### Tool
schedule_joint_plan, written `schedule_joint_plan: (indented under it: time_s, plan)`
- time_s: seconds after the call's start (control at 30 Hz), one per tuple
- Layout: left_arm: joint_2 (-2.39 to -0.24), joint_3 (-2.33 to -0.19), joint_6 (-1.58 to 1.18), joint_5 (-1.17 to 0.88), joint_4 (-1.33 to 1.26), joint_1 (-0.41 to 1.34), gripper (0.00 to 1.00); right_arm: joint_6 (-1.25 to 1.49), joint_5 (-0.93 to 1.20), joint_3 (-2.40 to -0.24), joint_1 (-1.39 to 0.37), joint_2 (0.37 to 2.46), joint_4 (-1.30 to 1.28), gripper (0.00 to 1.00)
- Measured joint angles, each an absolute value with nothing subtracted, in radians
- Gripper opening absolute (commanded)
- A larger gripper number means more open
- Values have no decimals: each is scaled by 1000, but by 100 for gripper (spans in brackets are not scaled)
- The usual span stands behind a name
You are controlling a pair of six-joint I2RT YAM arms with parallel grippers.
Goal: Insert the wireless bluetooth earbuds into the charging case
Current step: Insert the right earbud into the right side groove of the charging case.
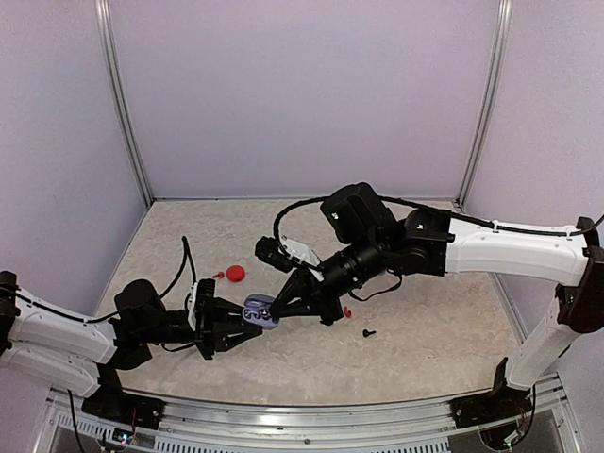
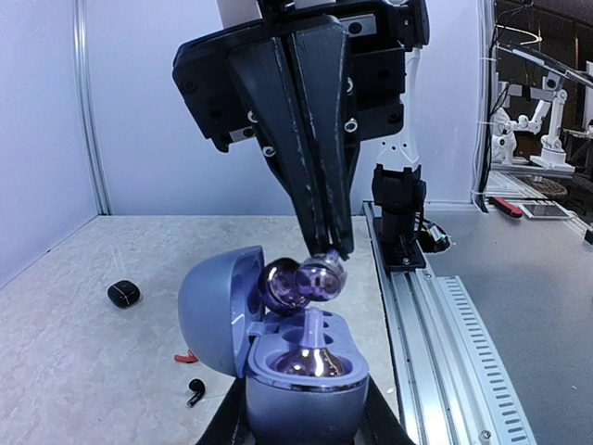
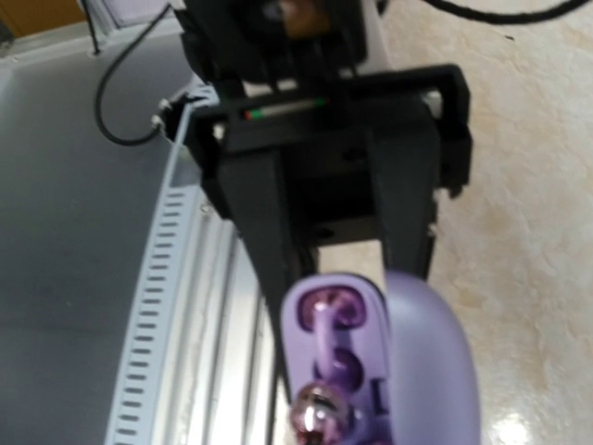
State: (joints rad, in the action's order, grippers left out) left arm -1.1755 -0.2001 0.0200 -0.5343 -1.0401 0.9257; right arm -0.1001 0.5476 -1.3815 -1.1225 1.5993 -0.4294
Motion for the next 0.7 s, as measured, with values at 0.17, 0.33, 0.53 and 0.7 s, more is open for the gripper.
schedule_joint_plan:
  time_s: [0.17, 0.33, 0.53, 0.7]
  plan:
    - [-1175, -200, 29, -534, -1040, 926, 0, -79, 578, -1385, -1122, 1599, -430, 0]
    - [-1168, -200, 33, -531, -1041, 926, 0, -47, 611, -1385, -1122, 1599, -429, 0]
    - [-1154, -200, 37, -523, -1040, 926, 0, -13, 628, -1385, -1122, 1599, -429, 0]
    - [-1151, -200, 51, -523, -1039, 927, 0, 9, 623, -1385, -1121, 1599, -430, 0]
